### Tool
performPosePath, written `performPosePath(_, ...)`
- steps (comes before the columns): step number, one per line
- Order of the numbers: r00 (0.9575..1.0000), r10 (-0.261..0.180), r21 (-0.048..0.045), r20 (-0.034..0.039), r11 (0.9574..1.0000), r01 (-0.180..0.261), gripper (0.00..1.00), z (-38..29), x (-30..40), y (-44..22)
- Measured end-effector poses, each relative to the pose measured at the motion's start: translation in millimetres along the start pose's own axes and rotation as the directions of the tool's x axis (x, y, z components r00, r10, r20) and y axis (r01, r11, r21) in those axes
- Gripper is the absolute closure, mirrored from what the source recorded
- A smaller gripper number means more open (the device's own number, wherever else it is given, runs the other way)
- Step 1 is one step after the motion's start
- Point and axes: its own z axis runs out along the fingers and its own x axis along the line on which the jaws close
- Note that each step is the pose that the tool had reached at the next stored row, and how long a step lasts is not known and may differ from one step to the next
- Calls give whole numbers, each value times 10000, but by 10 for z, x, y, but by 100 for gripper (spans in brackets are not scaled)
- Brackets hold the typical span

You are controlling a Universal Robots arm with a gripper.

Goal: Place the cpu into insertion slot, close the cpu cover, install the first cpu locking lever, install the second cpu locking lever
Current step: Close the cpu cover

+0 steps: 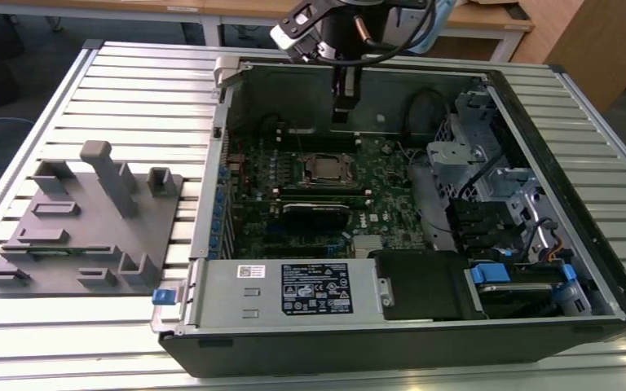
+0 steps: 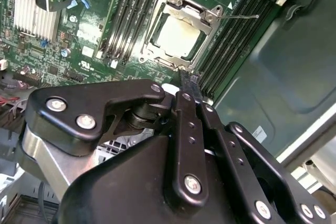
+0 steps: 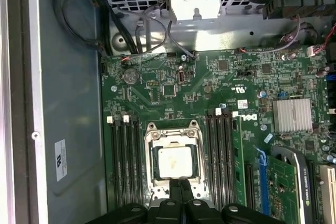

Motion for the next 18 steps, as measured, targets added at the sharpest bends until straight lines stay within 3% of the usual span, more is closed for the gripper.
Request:
performPosePath(14, 10000, 0, 0, -1, 10000, 0, 90, 17, 0, 0)
performPosePath(18, 10000, 0, -1, 9, 10000, 0, 90, 52, 0, -1)
